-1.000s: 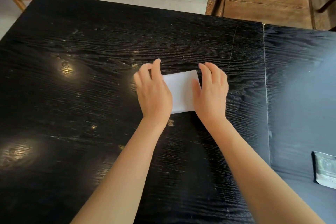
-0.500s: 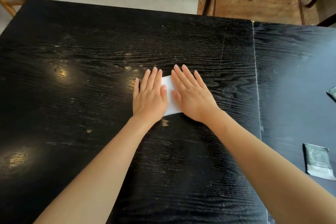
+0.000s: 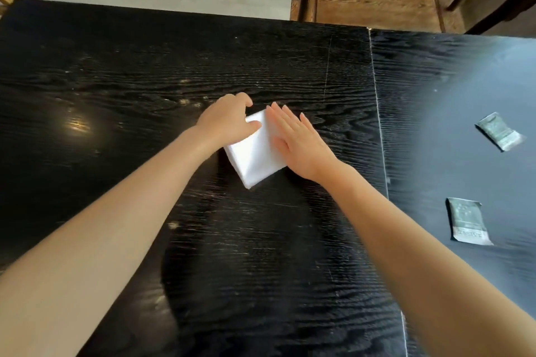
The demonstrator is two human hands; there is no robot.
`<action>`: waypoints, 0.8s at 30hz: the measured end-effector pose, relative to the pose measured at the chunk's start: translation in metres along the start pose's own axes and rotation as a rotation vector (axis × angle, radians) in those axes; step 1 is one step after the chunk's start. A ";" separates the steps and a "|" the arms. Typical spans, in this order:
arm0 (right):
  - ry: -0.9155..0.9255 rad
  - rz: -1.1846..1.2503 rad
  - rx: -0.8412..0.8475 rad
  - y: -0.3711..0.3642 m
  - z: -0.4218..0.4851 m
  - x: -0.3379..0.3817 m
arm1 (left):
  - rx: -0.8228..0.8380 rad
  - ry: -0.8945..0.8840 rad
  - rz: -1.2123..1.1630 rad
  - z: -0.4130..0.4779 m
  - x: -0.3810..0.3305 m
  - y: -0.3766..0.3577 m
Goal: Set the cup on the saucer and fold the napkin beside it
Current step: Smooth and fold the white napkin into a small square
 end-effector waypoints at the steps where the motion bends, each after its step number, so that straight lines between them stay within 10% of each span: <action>1: -0.017 0.047 -0.005 0.003 -0.004 -0.001 | 0.117 -0.006 0.009 0.003 -0.002 0.004; 4: -0.111 0.232 -0.068 0.007 -0.025 -0.001 | 0.283 -0.116 -0.059 -0.002 -0.013 0.012; 12: -0.229 0.984 -0.478 0.050 -0.065 0.009 | 0.075 -0.174 -0.785 -0.060 -0.034 0.031; 16: -0.157 0.987 -0.591 0.063 -0.071 0.017 | 0.199 -0.159 -1.306 -0.075 -0.044 0.026; 24: -0.123 0.828 -0.527 0.059 -0.076 0.007 | -0.031 -0.004 -1.146 -0.077 -0.059 0.010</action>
Point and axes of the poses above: each hand's wrist, its own z-axis towards the middle knuckle, its own y-axis out of the back of the hand, x = y × z, the point moved 2 cm from there along z, towards the middle knuckle, and after that the axes turned 13 degrees about z, right-handed, at the moved point
